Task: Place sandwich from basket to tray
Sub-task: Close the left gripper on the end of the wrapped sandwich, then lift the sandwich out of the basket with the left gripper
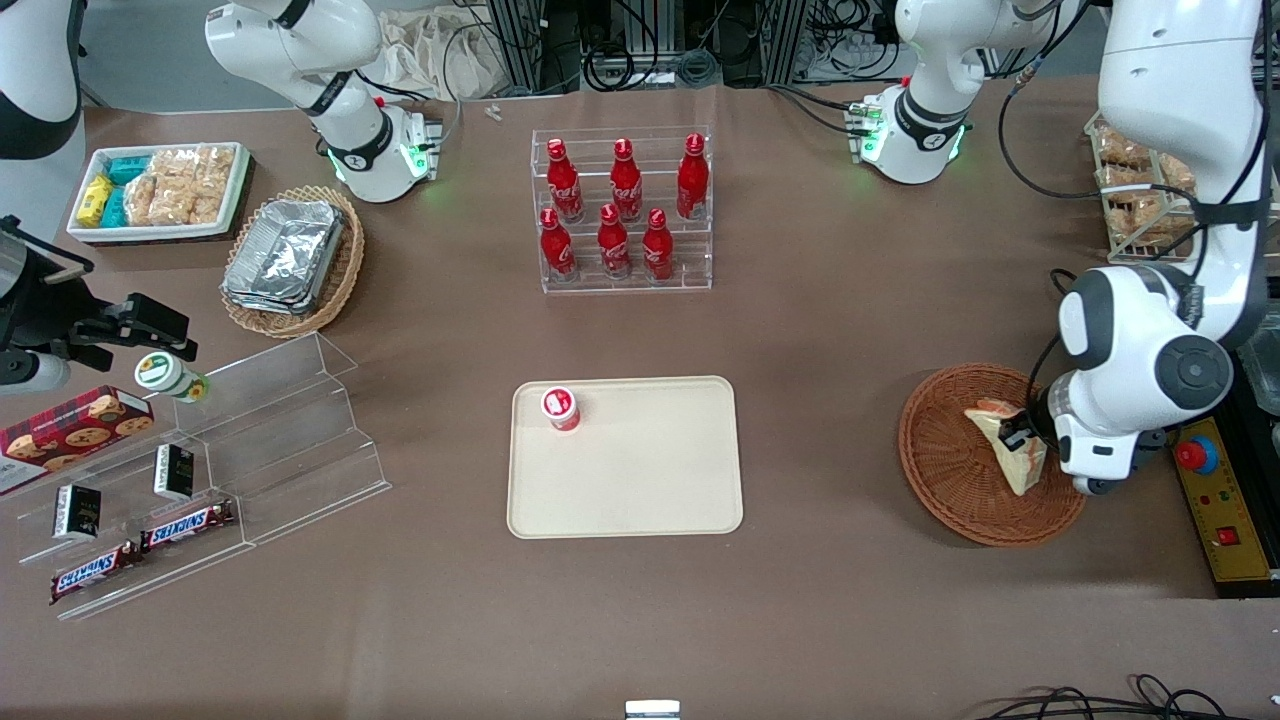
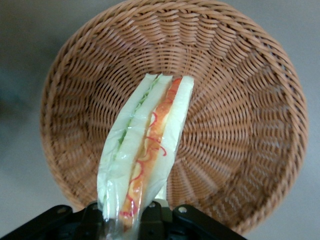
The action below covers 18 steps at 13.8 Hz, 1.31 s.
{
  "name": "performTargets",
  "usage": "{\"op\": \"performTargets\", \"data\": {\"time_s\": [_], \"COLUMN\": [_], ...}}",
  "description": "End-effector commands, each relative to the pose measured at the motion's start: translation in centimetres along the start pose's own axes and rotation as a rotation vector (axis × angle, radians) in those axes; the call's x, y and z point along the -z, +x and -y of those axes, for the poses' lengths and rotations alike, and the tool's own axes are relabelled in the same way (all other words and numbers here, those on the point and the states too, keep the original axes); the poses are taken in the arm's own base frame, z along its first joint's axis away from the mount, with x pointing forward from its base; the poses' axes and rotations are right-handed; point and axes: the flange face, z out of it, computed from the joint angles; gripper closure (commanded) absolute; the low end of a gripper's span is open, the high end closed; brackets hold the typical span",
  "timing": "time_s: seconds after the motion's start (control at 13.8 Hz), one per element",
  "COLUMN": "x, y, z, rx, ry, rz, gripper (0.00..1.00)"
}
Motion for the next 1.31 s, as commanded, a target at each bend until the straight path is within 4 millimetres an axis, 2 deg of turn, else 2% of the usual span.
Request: {"op": "performTargets", "data": {"time_s": [0.0, 0.15, 0.29, 0.44, 0.58, 0.65, 0.8, 0.95, 1.02, 1.24], "x": [6.1, 11.8, 17.1, 20.2, 22.1, 22.3, 21.0, 18.1, 16.4, 10.7], "y": [0.4, 0.4, -1.8, -5.3, -9.5, -11.4, -15.8, -19.7, -21.2, -25.2], "z": [-2.3, -3.0, -5.3, -8.0, -11.1, -12.7, -17.0, -21.6, -24.1, -29.8], "rx": [-0.046, -0.135, -0.234, -0.311, -0.383, -0.382, -0.444, -0.493, -0.480, -0.503], "ry": [0.022, 0.014, -0.003, -0.013, -0.040, -0.055, -0.063, -0.080, -0.098, -0.102], "rz": [0.006, 0.003, 0.007, 0.029, 0.044, 0.050, 0.078, 0.099, 0.086, 0.015], "gripper": [0.95, 0.94, 0.95, 0.95, 0.93, 0.93, 0.88, 0.87, 0.87, 0.87]}}
